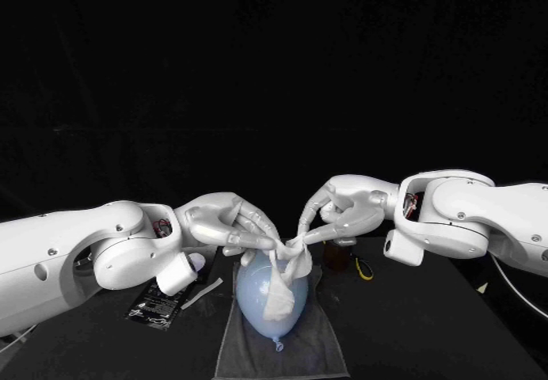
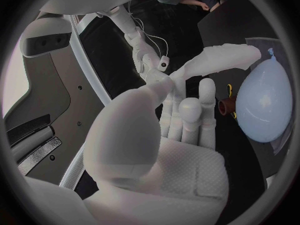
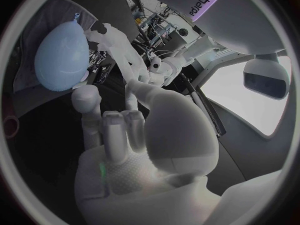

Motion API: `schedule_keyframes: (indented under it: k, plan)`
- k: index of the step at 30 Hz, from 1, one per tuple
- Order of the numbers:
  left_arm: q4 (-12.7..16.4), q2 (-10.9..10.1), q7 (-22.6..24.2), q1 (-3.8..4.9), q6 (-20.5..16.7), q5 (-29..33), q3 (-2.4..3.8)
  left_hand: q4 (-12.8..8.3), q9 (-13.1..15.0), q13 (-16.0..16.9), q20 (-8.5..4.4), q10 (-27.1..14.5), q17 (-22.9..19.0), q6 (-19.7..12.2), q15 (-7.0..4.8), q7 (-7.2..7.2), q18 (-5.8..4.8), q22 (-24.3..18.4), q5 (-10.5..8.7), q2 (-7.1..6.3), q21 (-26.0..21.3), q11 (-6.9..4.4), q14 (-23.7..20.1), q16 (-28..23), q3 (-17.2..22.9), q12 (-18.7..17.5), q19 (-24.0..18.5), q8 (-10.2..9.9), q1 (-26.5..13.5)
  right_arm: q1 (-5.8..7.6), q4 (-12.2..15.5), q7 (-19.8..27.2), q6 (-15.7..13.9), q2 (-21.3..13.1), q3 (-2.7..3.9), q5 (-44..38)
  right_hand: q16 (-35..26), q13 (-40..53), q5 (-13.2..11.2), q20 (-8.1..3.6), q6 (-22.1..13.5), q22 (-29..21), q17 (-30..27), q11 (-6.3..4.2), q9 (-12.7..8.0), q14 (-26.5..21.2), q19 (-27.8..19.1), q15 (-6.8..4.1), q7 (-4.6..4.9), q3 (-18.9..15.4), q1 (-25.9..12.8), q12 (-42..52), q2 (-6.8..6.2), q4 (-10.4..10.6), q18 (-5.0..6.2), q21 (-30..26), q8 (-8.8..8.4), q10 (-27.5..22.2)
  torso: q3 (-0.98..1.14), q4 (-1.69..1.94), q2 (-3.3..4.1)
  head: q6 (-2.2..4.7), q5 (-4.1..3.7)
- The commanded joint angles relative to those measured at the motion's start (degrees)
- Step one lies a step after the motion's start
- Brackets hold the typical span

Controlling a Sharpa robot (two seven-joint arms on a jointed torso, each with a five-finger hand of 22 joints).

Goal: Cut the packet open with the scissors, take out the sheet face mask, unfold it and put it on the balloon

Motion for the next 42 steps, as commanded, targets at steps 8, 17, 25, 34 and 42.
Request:
schedule_keyframes:
  k: [8,17,25,34,42]
  plan:
    - [1.2,-1.4,-2.4,-1.73,3.3,1.5,-1.37,-0.1,1.2,-0.1,-0.16,0.5,0.2,0.2,0.03,0.20,0.66,0.3,0.17,0.43,0.4,0.04,0.6,0.3,0.4,0.0,0.8,0.3,0.0,-1.76,1.0,-4.3,3.8,-0.2,-0.55,0.3,0.1,10.8,0.2,-0.15,0.5,4.2,12.5,-0.13,1.7,5.0,-0.5,-0.25,-0.04,0.1,0.6,-0.2,0.22,0.1,1.02,-0.8,0.15,4.0,0.07,-0.05,0.38,-0.48,0.59]
    - [-2.5,-1.0,-4.1,-5.57,-5.2,-4.7,-1.66,-0.1,1.2,-0.2,-0.23,0.4,0.4,0.0,0.02,0.23,0.66,0.3,0.17,0.46,0.5,0.07,0.9,0.4,0.5,-0.1,1.0,0.3,0.0,-6.14,-1.9,-7.6,-6.2,2.5,-0.64,-10.0,0.1,10.7,0.2,-0.15,0.5,4.2,12.5,-0.13,1.7,5.0,-0.5,-0.25,-0.04,0.2,0.6,-0.3,0.30,0.2,1.03,-0.8,0.18,3.9,0.08,-0.09,1.00,-4.30,0.94]
    - [-4.9,0.2,-4.2,-8.06,-11.2,-8.7,-1.70,-0.2,1.2,-0.2,-0.25,0.4,0.6,0.0,0.01,0.24,0.68,0.2,0.17,0.49,0.5,0.07,1.0,0.4,0.6,-0.1,1.0,0.3,0.0,-7.59,-4.1,-10.4,-11.8,4.9,-0.65,-19.1,0.1,10.8,0.2,-0.16,0.5,4.3,12.7,-0.13,1.7,5.1,-0.3,-0.25,-0.05,0.2,0.7,-0.2,0.27,0.2,0.97,-0.5,0.23,4.0,0.00,-0.06,1.57,-6.61,0.69]
    - [-6.5,1.5,-4.4,-8.63,-15.8,-12.0,-1.67,-0.1,1.2,-0.2,-0.27,0.3,0.7,-0.1,0.01,0.27,0.69,0.1,0.17,0.49,0.5,0.10,1.1,0.5,0.6,-0.1,1.0,0.3,-0.1,-7.94,-6.0,-13.5,-14.8,6.8,-0.63,-24.7,0.1,10.8,0.2,-0.18,0.6,4.4,12.7,-0.16,1.8,5.1,0.0,-0.28,-0.09,0.1,0.7,-0.2,0.16,0.2,0.87,0.0,0.33,4.0,0.02,-0.12,1.92,-7.92,0.67]
    - [-8.5,3.2,-4.7,-8.66,-20.2,-12.6,-1.56,-0.1,1.3,-0.2,-0.32,0.4,1.4,-0.2,0.03,0.33,0.57,0.6,0.17,0.56,0.9,0.13,1.7,0.7,0.8,-0.2,1.7,0.3,-0.1,-7.99,-9.1,-14.1,-16.4,9.3,-0.62,-22.7,0.1,10.6,0.2,-0.21,0.6,4.4,12.7,-0.22,1.8,5.1,0.2,-0.32,-0.14,0.1,0.6,-0.4,-0.03,0.3,0.87,0.0,0.44,3.9,0.05,-0.18,2.09,-8.47,0.73]
